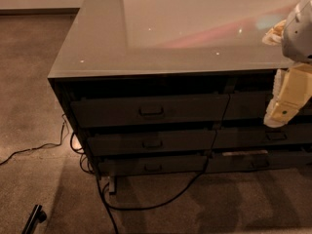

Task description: Open top drawer

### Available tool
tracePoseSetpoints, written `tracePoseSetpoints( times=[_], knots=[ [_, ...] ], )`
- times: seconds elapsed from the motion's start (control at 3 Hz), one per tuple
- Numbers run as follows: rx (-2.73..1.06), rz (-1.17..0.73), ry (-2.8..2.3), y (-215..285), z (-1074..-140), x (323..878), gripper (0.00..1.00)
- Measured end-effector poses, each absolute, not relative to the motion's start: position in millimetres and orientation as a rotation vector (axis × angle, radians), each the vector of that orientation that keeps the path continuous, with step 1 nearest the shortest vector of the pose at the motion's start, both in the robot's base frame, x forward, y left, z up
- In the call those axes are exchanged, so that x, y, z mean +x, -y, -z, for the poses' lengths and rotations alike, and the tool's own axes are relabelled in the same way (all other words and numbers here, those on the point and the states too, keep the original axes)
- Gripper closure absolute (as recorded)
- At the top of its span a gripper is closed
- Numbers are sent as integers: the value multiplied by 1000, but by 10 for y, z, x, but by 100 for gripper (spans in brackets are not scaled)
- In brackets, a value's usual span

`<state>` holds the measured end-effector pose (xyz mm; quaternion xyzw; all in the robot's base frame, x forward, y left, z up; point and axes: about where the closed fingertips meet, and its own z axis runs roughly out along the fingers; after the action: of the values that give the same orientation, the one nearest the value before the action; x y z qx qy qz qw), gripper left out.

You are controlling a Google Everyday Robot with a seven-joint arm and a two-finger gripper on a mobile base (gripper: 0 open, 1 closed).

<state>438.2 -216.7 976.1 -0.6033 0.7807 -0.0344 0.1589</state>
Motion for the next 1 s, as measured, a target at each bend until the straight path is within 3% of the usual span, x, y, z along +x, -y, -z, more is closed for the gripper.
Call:
tracePoseSetpoints(
  times=[0.67,1.0],
  knots=[
    [-1761,71,-2137,2060,-9764,4450,0],
    [-1895,-25,-2021,1688,-9397,4666,0]
  ],
)
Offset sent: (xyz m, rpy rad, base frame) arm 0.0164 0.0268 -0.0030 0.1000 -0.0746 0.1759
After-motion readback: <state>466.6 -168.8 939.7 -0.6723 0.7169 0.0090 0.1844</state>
